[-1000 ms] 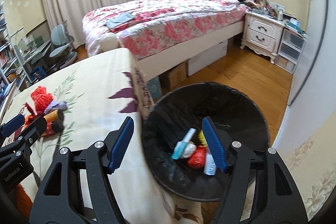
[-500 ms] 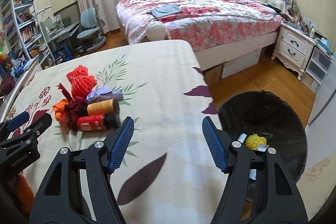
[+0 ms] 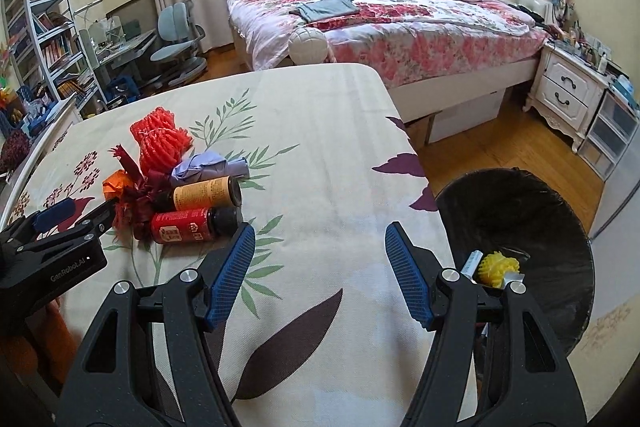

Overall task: Collect trash
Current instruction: 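Move both open tools back over the trash pile, then grasp the orange plastic bag with the left gripper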

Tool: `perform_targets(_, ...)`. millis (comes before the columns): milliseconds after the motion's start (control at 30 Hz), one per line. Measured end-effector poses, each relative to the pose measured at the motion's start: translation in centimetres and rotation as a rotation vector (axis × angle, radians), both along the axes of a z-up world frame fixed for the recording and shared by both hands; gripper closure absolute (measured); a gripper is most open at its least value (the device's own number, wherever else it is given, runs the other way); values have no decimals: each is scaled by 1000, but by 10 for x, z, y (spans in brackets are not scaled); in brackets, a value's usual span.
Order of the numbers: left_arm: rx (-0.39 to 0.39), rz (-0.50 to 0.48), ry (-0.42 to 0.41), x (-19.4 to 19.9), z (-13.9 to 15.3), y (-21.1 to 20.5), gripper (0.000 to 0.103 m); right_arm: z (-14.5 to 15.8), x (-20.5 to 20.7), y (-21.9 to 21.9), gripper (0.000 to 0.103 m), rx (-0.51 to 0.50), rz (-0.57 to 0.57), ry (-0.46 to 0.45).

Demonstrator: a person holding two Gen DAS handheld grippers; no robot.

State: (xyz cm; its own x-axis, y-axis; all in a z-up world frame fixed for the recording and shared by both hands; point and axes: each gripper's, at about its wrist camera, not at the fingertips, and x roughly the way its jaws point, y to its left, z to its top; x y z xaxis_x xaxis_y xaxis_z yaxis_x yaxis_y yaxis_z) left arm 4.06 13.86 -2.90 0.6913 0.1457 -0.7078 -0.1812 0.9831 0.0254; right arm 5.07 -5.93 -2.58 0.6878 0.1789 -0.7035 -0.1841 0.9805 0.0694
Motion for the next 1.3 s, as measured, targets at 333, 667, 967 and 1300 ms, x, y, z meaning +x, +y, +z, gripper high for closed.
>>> perform_targets(333, -38, 20, 14, -12, 0, 22, 19, -7, 5, 7, 37, 3, 19, 16)
perform_targets(667, -38, -1, 13, 14, 1, 14, 19, -8, 5, 8, 37, 2, 21, 18)
perform_targets(967, -45, -56, 45, 25, -7, 13, 65, -11, 5, 14, 37, -1, 32, 19)
perform_targets(1300, -54, -43, 35, -1, -7, 26, 65, -10, -1, 38, 37, -8, 87, 18)
